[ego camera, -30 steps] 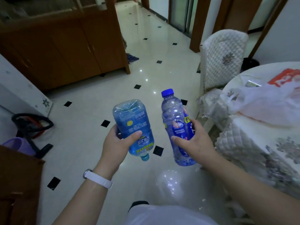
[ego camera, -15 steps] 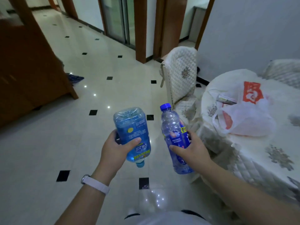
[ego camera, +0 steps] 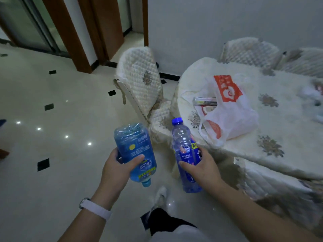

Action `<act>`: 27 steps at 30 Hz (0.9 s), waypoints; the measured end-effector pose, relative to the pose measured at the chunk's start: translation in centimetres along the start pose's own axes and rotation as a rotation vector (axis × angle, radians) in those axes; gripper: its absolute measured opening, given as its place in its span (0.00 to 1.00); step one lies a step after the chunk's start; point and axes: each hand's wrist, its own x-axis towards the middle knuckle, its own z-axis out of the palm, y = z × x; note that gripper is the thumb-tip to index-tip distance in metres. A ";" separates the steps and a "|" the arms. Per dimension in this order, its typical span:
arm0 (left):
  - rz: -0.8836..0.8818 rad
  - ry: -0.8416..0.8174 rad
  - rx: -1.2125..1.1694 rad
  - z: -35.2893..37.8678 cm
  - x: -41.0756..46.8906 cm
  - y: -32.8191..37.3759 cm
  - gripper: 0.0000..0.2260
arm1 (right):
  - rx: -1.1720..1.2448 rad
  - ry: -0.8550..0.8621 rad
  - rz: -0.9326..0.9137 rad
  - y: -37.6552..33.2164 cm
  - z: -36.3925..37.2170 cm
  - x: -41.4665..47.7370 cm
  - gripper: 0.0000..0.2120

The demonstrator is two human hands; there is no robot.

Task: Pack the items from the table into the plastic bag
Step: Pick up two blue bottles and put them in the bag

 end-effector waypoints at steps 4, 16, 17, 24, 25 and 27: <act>-0.012 -0.088 0.107 1.9 6.4 2.0 0.21 | 0.088 0.060 0.109 -0.2 1.4 6.2 0.31; 0.105 -0.328 0.296 9.7 22.1 9.4 0.23 | 0.284 0.237 0.312 -2.3 2.1 17.5 0.31; 0.096 -0.359 0.297 10.3 23.1 9.7 0.23 | 0.306 0.259 0.338 -2.3 2.2 18.1 0.31; 0.071 -0.628 0.316 13.8 30.7 10.0 0.23 | 0.358 0.444 0.510 -2.9 3.1 21.2 0.28; 0.063 -0.661 0.309 14.2 31.9 10.0 0.23 | 0.375 0.475 0.538 -3.1 3.1 21.5 0.28; 0.057 -0.732 0.331 14.9 34.4 10.3 0.23 | 0.418 0.544 0.601 -3.6 3.1 22.2 0.28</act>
